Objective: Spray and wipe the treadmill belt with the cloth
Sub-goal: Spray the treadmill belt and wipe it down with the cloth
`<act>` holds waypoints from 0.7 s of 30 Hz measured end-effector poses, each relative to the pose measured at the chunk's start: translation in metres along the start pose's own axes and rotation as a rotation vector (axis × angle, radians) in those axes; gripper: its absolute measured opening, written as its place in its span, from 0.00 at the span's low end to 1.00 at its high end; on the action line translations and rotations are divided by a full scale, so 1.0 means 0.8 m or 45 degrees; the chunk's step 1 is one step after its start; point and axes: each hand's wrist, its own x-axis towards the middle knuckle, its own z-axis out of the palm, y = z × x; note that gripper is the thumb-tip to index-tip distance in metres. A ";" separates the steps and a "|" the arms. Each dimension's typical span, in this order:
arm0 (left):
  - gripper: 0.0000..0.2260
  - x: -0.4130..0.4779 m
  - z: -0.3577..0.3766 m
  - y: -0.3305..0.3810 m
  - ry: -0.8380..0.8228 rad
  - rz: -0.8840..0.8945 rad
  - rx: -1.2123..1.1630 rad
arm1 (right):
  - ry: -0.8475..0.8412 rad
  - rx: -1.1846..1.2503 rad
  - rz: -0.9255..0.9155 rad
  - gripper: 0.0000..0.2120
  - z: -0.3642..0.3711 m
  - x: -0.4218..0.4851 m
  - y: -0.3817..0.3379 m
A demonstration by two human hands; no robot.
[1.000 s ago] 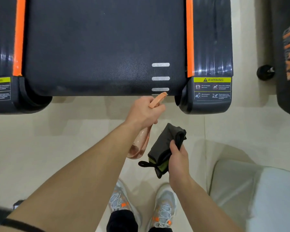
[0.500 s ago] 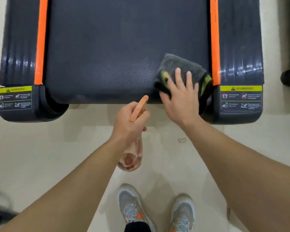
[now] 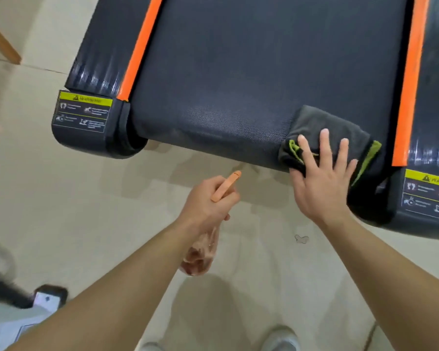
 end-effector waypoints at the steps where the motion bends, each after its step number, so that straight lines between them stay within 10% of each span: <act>1: 0.09 0.003 0.003 -0.008 -0.008 0.002 -0.015 | 0.005 0.037 0.015 0.31 0.006 0.003 -0.008; 12: 0.08 0.047 -0.002 -0.040 -0.178 0.241 0.122 | 0.232 0.039 0.073 0.29 0.029 0.001 -0.015; 21: 0.11 0.031 -0.030 -0.082 0.224 0.221 -0.082 | 0.165 0.225 -0.050 0.29 0.021 0.000 -0.064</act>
